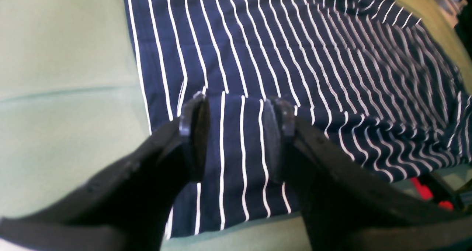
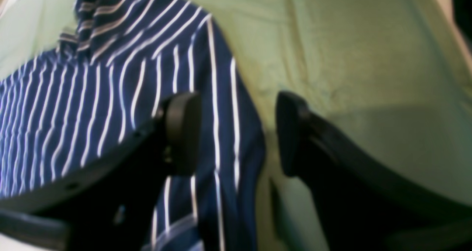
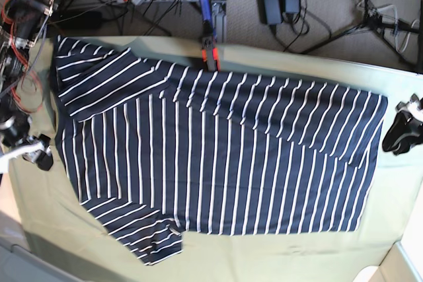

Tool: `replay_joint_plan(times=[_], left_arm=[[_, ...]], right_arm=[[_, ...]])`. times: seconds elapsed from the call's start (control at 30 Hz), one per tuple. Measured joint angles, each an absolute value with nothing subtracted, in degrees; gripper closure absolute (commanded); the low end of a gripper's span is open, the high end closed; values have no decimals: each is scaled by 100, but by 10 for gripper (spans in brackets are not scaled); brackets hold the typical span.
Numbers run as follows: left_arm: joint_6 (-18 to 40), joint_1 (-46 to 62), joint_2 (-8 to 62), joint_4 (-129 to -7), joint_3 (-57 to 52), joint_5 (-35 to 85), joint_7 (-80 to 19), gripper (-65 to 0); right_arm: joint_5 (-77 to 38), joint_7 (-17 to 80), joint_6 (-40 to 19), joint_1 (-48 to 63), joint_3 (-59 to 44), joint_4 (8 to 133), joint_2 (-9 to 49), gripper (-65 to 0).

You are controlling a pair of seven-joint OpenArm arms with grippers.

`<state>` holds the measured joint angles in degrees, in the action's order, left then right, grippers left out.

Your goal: Fold the T-shirt properly

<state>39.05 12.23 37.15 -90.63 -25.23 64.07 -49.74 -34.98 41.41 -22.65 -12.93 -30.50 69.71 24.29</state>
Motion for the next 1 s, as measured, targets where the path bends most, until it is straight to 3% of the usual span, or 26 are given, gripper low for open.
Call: replay_joint_plan(times=[0.2, 0.4, 0.73, 1.0], left_arm=[[3907, 1411, 3695, -9063, -2517, 6414, -4976, -277], [3905, 1441, 3669, -9063, -2521, 6438, -4952, -278], [3905, 1441, 3667, -9063, -2521, 6453, -4947, -278], [3905, 1441, 3667, -9063, -2519, 6455, -4928, -277]], right_arm=[[-3166, 3916, -2270, -2665, -3072, 5028, 2480, -358], [-3006, 3649, -2276, -3048, -2609, 3760, 2462, -358], [-3190, 3371, -2279, -3081, -1984, 3632, 2488, -358], [-3253, 3721, -2283, -3033, -1968, 3992, 2453, -358]])
